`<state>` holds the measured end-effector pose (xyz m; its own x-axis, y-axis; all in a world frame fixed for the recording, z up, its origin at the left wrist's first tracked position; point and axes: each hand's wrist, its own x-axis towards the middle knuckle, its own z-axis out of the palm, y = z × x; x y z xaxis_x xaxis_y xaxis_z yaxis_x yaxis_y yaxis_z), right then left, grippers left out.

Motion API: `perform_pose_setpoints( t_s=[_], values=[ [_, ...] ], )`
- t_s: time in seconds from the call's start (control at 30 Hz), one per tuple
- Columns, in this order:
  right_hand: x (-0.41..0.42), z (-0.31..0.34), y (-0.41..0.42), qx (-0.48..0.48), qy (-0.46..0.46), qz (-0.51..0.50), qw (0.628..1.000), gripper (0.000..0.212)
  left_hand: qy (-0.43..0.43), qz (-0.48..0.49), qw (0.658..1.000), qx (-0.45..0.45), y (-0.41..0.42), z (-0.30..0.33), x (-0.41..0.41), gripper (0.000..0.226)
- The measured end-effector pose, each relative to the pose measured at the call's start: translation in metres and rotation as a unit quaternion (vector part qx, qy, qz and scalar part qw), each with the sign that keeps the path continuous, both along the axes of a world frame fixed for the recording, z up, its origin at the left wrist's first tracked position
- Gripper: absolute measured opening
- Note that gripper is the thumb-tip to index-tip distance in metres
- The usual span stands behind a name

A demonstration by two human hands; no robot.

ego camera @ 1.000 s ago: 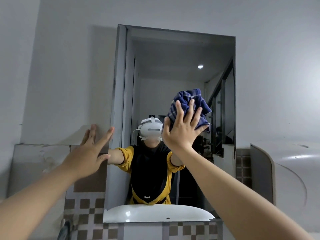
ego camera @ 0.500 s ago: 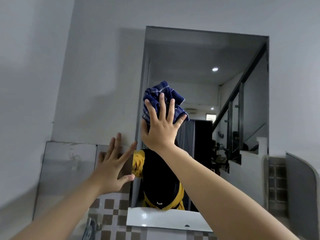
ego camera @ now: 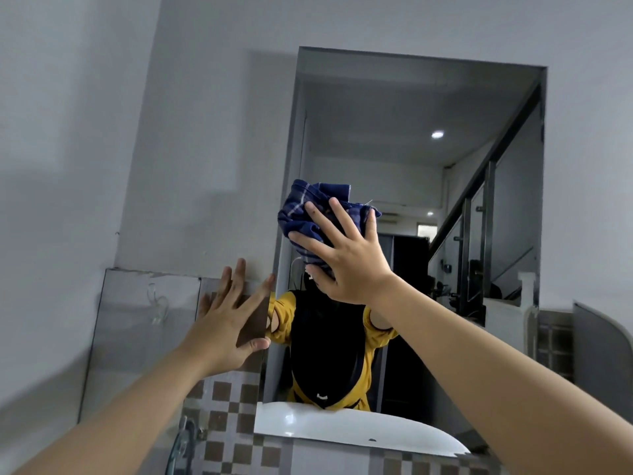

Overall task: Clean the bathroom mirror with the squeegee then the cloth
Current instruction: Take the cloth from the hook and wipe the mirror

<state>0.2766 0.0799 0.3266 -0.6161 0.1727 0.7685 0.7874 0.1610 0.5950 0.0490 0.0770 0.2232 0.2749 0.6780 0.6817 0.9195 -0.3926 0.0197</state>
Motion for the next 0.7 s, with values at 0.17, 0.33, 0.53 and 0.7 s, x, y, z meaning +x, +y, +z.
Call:
perform_pose_setpoints(
  t_s=[0.17, 0.33, 0.53, 0.7],
  values=[
    [0.041, -0.004, -0.004, 0.004, -0.013, -0.025, 1.0, 0.06, -0.002, 0.022, 1.0, 0.005, -0.005, 0.0, 0.003, 0.106],
    [0.092, -0.011, -0.011, 0.015, 0.016, -0.04, 0.999, 0.059, -0.007, 0.033, 0.999, -0.018, -0.007, 0.001, 0.004, 0.102],
    [0.165, -0.027, -0.021, 0.03, 0.102, -0.067, 0.992, 0.061, -0.011, 0.053, 0.998, -0.037, -0.01, 0.0, 0.009, 0.101],
    [0.204, -0.043, -0.031, 0.015, 0.195, -0.073, 0.978, 0.062, -0.016, 0.067, 0.996, -0.05, -0.014, 0.002, 0.014, 0.103]
  ],
)
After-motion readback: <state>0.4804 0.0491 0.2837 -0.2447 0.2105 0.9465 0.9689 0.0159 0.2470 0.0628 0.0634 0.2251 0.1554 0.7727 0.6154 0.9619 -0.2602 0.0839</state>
